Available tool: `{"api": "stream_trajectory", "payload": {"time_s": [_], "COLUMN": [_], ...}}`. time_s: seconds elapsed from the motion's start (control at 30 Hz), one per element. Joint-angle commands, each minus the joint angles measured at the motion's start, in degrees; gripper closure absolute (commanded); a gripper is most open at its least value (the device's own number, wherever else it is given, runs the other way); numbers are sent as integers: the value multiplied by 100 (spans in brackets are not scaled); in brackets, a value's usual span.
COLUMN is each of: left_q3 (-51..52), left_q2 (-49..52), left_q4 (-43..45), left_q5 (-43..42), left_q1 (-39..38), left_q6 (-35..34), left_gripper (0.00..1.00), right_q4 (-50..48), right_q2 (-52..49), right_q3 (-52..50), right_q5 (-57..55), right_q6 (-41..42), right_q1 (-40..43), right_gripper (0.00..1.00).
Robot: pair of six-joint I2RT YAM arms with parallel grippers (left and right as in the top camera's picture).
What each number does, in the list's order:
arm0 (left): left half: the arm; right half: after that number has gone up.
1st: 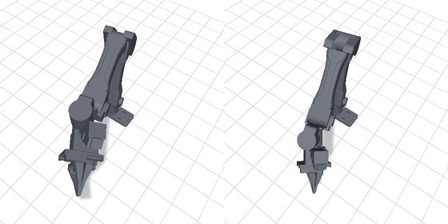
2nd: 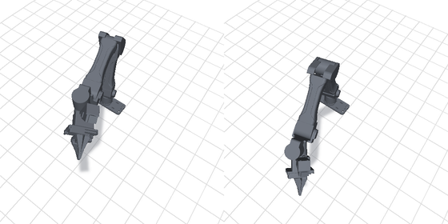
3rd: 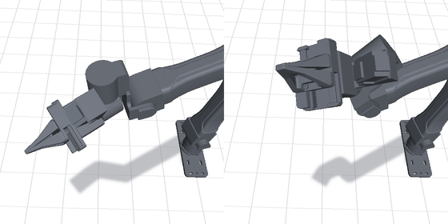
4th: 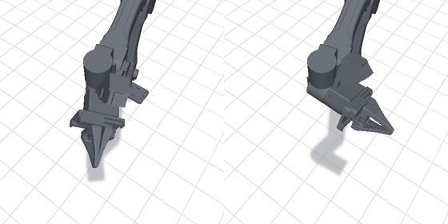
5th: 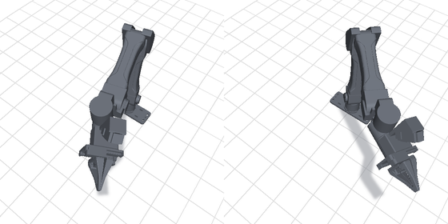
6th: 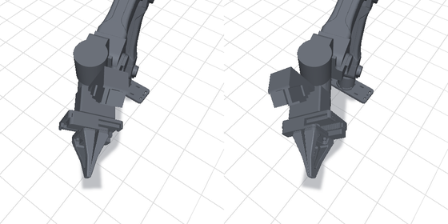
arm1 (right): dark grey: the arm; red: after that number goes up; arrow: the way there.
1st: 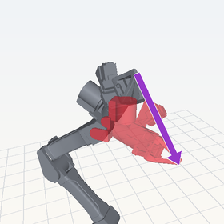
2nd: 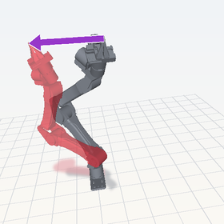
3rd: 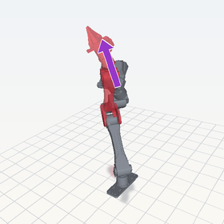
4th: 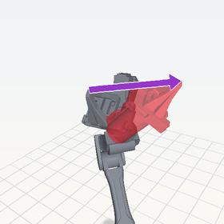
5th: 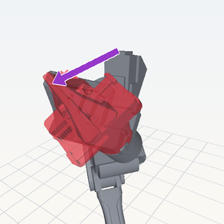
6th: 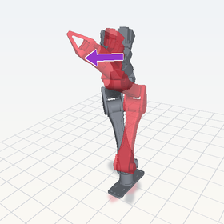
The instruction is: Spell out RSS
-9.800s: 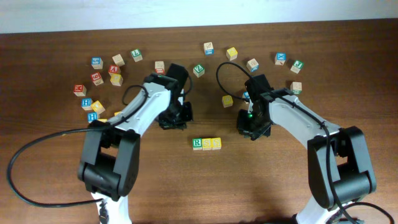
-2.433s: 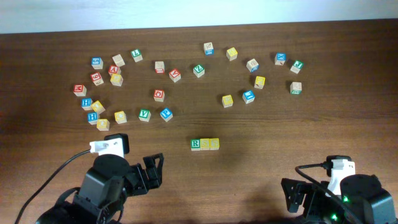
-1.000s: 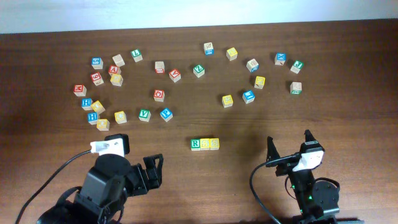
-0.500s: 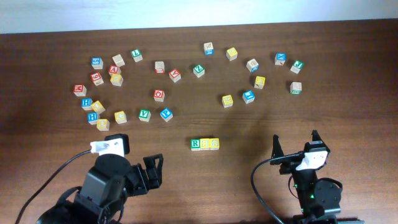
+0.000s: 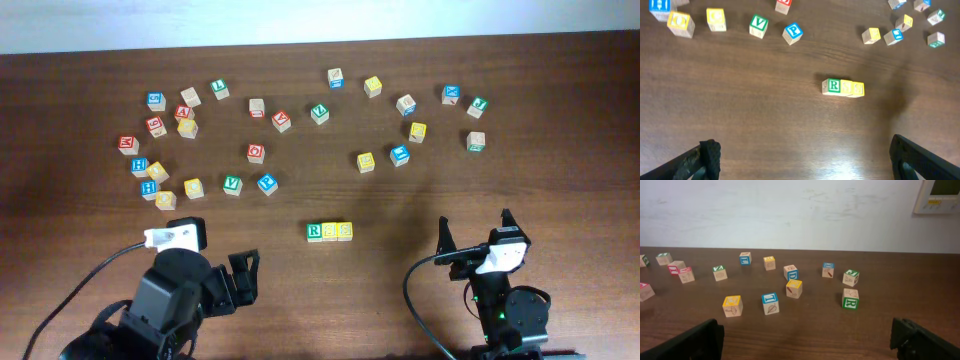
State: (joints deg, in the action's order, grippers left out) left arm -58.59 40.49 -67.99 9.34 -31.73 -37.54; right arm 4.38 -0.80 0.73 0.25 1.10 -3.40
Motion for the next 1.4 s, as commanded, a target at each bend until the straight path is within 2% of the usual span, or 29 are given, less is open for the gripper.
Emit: {"api": "stream_trajectory", "payload": {"time_s": [0.0, 0.1, 0.23, 0.3, 0.4, 0.53, 0.6, 0.7, 0.77, 0.83, 1.0, 1.2, 1.37], "left_q3": [98, 715, 2100, 2496, 3318, 4651, 5077, 5700, 5812, 5812, 5812, 5812, 5807], "left_q2": [-63, -667, -2389, -2778, -2999, -3794, -4024, -4022, -4022, -4022, -4022, -4022, -4022], "left_q4": [326, 1314, 2050, 2135, 3185, 5073, 5674, 6765, 6699, 6358, 6341, 6317, 6299], "left_q5": [-457, -2011, -1943, -1943, -1945, -2031, -2024, -2006, -1847, -1246, -516, -702, -811], "left_q1": [446, 1582, 2461, 2815, 2940, 3016, 3025, 3102, 3158, 3366, 3362, 3362, 3359], "left_q6": [1576, 3687, 3786, 3786, 3847, 3847, 3847, 3840, 3729, 3265, 3268, 3718, 3716], "left_gripper": [1, 1, 1, 1, 1, 1, 1, 1, 1, 1, 1, 1, 1], "right_q4": [26, 26, 26, 26, 28, 26, 26, 26, 26, 26, 26, 26, 26], "right_q2": [61, 61, 61, 61, 61, 61, 61, 61, 61, 61, 61, 61, 61], "right_q3": [-42, -42, -42, -42, -42, -42, -42, -42, -42, -42, -42, -42, -42], "right_q5": [-48, -50, -48, -48, -48, -48, -50, -48, -48, -48, -50, -48, -50], "right_q6": [-26, -26, -26, -26, -26, -26, -26, -26, -26, -26, -26, -26, -26], "right_q1": [52, 52, 52, 52, 52, 52, 52, 52, 52, 52, 52, 52, 52], "right_gripper": [2, 2, 2, 2, 2, 2, 2, 2, 2, 2, 2, 2, 2]}}
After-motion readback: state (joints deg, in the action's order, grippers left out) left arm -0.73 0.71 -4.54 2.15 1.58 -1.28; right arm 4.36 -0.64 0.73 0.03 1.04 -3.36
